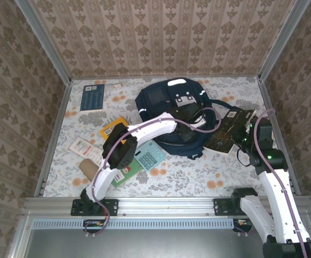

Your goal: Pack books, pencil case, and school supplies into a backpack

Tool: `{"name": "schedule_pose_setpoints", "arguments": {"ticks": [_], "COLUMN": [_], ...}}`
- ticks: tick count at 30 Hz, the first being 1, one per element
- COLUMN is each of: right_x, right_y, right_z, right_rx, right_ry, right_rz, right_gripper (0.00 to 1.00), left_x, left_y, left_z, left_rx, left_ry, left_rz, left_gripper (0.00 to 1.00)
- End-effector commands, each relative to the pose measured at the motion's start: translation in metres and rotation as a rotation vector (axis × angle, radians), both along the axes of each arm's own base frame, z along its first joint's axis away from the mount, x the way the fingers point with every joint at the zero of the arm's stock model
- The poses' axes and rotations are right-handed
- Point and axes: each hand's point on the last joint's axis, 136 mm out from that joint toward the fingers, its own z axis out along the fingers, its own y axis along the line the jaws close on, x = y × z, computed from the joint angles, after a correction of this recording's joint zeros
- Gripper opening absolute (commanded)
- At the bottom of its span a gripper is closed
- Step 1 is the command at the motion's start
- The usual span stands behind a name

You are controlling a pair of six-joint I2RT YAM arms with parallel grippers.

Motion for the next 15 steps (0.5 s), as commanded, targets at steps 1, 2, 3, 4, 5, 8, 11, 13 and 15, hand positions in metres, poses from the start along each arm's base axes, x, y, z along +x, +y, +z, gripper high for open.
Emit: {"name": "schedule_pose_setpoints", "arguments": {"ticks": [1, 2, 3, 4, 5, 8, 11, 13, 15], "right_x": [0.004, 0.006, 0.007, 0.008, 0.01, 0.015, 0.021, 0.024, 0.028], "right_y": [0.005, 0.006, 0.007, 0.008, 0.01, 0.015, 0.022, 0.025, 0.029], "right_z": [0.014, 0.013, 0.013, 0.014, 0.015, 0.018, 0.02, 0.022, 0.024], "right_rx": [0.031, 0.036, 0.043, 0.05, 0.06, 0.091, 0.127, 0.148, 0.173], "right_ry": [-0.069, -0.073, -0.081, -0.092, -0.101, -0.13, -0.157, -0.172, -0.187], "right_rz": [0.016, 0.02, 0.026, 0.029, 0.032, 0.05, 0.075, 0.087, 0.097], "right_gripper": [0.0, 0.0, 0.0, 0.0, 0.0, 0.0, 0.0, 0.0, 0.0], "left_x": [0.009, 0.01, 0.012, 0.014, 0.016, 0.021, 0.029, 0.036, 0.043], "left_y": [0.01, 0.01, 0.011, 0.011, 0.011, 0.01, 0.012, 0.015, 0.019], "left_z": [-0.004, 0.002, 0.008, 0.016, 0.026, 0.059, 0.093, 0.114, 0.133], "left_rx": [0.072, 0.067, 0.064, 0.053, 0.041, -0.019, -0.104, -0.163, -0.23], "left_ry": [-0.039, -0.053, -0.067, -0.081, -0.099, -0.126, -0.108, -0.087, -0.054], "left_rz": [0.011, 0.018, 0.023, 0.029, 0.033, 0.051, 0.087, 0.124, 0.148], "left_gripper": [0.05, 0.0, 0.0, 0.0, 0.0, 0.0, 0.0, 0.0, 0.0]}}
